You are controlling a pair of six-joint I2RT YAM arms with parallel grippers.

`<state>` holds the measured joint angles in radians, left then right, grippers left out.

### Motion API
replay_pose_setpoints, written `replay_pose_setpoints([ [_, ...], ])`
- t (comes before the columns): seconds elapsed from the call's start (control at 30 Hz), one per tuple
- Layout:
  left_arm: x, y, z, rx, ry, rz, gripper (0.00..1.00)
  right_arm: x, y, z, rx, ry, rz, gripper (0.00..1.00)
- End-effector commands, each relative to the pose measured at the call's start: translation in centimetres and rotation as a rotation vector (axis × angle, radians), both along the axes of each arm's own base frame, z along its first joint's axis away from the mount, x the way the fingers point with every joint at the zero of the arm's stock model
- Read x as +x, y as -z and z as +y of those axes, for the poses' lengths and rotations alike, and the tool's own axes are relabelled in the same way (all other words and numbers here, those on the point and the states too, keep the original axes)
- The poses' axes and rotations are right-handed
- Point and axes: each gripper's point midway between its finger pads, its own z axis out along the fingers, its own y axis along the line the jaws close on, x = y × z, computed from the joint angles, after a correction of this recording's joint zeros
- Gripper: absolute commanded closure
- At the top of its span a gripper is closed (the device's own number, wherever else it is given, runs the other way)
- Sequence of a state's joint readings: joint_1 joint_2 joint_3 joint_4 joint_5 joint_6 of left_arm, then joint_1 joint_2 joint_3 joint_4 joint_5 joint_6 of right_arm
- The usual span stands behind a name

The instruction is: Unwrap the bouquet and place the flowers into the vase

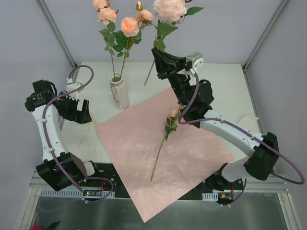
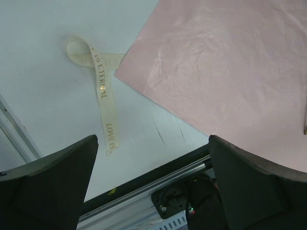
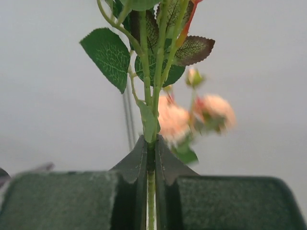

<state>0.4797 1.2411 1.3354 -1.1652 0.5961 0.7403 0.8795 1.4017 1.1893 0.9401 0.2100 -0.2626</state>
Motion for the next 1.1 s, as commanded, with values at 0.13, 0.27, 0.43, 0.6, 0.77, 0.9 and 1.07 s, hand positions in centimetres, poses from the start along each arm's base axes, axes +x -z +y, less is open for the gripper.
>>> replay_pose_setpoints([
  [0.13, 1.8, -2.8, -0.3, -0.065, -0.068, -0.096, 0.01, -5.1, -9.7, 8.1, 0.075, -0.256, -0.400, 0.99],
  [0.27, 2.2, -2.5, -0.6, -0.106, -0.062, -0.082, 0.01, -3.9, -9.1, 11.6, 0.045, -0.293, -0.405, 0.99],
  [0.43, 2.0, -1.7, -0.5, -0.101, -0.045, -0.072, 0.01, -1.9, -8.1, 14.7, 0.012, -0.293, -0.412, 0.99],
  [0.6, 1.7, -1.2, 0.1, -0.074, -0.033, -0.065, 0.01, 0.6, -6.9, 16.6, -0.007, -0.288, -0.392, 0.99],
  [0.77, 1.9, -1.0, 0.5, -0.082, -0.029, -0.053, 0.01, 3.1, -5.2, 17.9, -0.035, -0.279, -0.361, 0.99],
  [0.9, 2.3, -1.3, 0.9, -0.111, -0.036, -0.048, 0.01, 5.0, -3.5, 18.5, -0.058, -0.270, -0.327, 0.99],
  [1.07, 2.7, -1.6, 1.2, -0.154, -0.039, -0.039, 0.01, 6.5, -0.2, 19.3, -0.101, -0.268, -0.275, 0.99],
])
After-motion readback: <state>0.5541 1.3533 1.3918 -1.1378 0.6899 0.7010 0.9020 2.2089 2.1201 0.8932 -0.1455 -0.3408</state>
